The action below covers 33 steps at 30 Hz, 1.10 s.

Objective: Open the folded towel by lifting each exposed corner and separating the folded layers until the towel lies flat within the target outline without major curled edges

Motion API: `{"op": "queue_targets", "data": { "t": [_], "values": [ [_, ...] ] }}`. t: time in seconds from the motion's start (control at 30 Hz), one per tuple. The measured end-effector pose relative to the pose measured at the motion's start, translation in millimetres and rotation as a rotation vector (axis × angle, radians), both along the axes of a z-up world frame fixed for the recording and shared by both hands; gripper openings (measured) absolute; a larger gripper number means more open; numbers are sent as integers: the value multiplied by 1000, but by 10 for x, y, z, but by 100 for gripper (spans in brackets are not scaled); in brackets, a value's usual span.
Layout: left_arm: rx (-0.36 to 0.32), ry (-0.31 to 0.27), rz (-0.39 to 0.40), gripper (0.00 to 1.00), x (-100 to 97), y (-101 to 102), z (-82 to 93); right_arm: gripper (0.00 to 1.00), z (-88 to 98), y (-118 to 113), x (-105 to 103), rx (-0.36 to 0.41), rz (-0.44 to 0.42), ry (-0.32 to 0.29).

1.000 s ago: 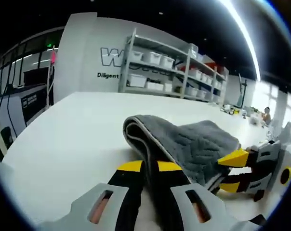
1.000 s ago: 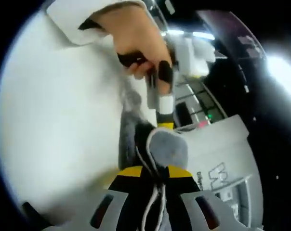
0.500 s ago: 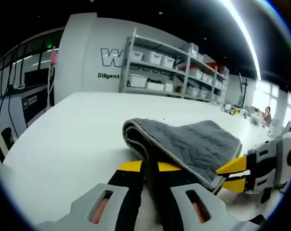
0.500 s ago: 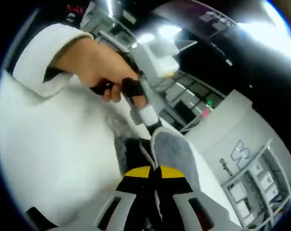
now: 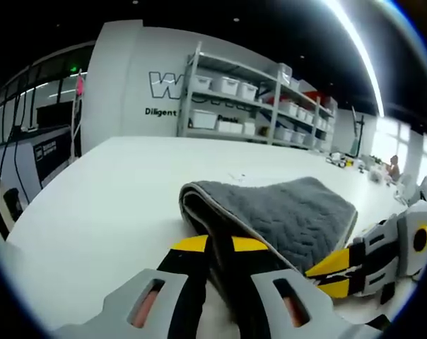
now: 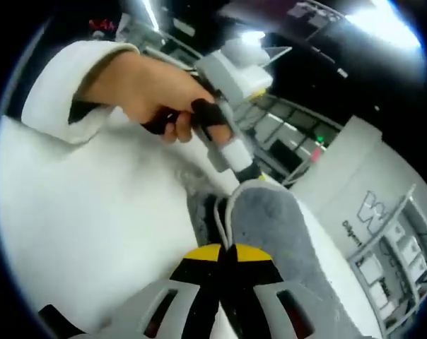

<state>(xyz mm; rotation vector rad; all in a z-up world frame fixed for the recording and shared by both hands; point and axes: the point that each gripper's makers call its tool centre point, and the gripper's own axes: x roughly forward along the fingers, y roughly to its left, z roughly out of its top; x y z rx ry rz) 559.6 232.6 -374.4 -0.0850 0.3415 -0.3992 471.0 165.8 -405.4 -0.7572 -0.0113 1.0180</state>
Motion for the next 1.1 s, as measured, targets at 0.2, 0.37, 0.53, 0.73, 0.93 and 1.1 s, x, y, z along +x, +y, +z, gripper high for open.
{"op": "queue_targets", "data": {
  "t": [0.2, 0.37, 0.53, 0.73, 0.93, 1.1],
  "values": [
    [-10, -32, 43, 14, -4, 91, 70, 0, 20, 15, 42, 201, -51, 295],
    [-67, -160, 57, 21, 1, 89, 386, 3, 13, 4, -29, 180, -11, 253],
    [20, -341, -13, 24, -130, -118, 774, 9, 74, -2, -76, 177, -8, 247],
    [21, -380, -216, 22, -352, -593, 828, 14, 220, -244, 57, 175, -20, 178],
    [106, -348, -324, 20, -453, -873, 644, 15, 353, -562, 56, 213, -18, 146],
    [122, -313, -372, 23, -488, -967, 534, 15, 306, -835, 83, 173, -27, 111]
  ]
}}
